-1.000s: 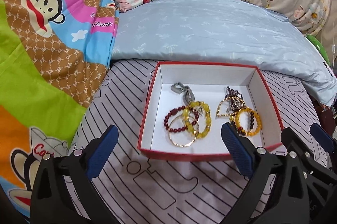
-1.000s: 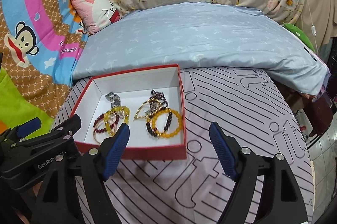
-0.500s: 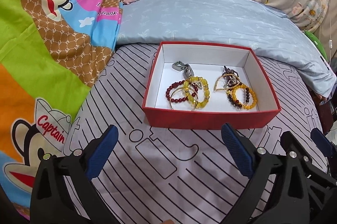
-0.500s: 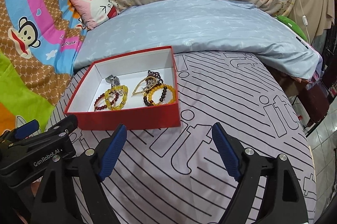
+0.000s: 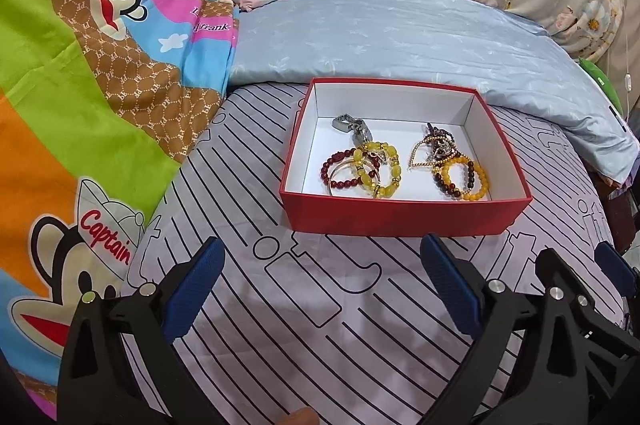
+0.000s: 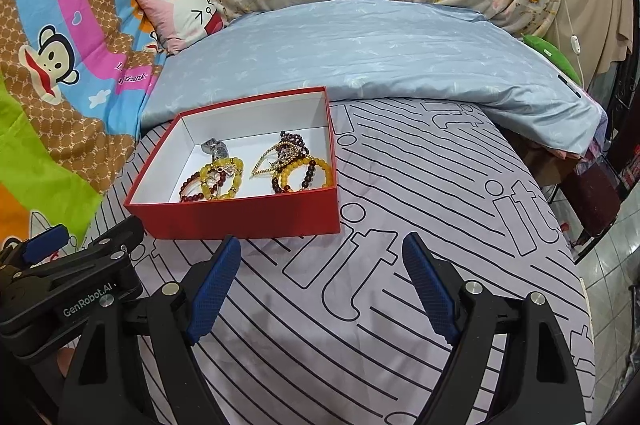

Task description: Organize jewelry

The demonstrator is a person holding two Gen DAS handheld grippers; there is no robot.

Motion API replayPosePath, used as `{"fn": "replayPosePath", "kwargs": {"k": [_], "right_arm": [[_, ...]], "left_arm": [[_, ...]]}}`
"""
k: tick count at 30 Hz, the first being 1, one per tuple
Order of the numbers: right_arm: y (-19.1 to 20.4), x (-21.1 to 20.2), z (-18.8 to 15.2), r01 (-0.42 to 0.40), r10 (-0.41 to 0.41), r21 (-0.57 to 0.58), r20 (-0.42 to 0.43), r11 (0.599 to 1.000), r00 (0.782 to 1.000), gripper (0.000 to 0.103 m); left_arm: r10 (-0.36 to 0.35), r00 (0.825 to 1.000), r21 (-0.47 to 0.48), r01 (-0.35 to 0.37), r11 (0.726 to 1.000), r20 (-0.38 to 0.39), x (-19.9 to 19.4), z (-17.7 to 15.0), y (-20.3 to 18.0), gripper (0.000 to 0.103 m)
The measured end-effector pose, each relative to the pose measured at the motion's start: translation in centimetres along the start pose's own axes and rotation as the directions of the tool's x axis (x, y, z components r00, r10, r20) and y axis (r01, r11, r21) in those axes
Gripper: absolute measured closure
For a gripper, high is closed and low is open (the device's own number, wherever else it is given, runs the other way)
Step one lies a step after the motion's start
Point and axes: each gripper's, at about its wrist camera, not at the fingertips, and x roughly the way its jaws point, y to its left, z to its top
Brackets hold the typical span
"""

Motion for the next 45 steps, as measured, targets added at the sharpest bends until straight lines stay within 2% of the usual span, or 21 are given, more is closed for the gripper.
{"fn": "replayPosePath", "kwargs": {"k": [45], "right_arm": [[-0.1, 0.6, 0.7, 0.012, -0.012, -0.024, -0.006, 1.000, 1.000, 0.022]], "left_arm": [[0.038, 0.999, 0.036, -0.038, 0.999, -0.005, 1.2, 0.4, -0.2, 0.007]]}}
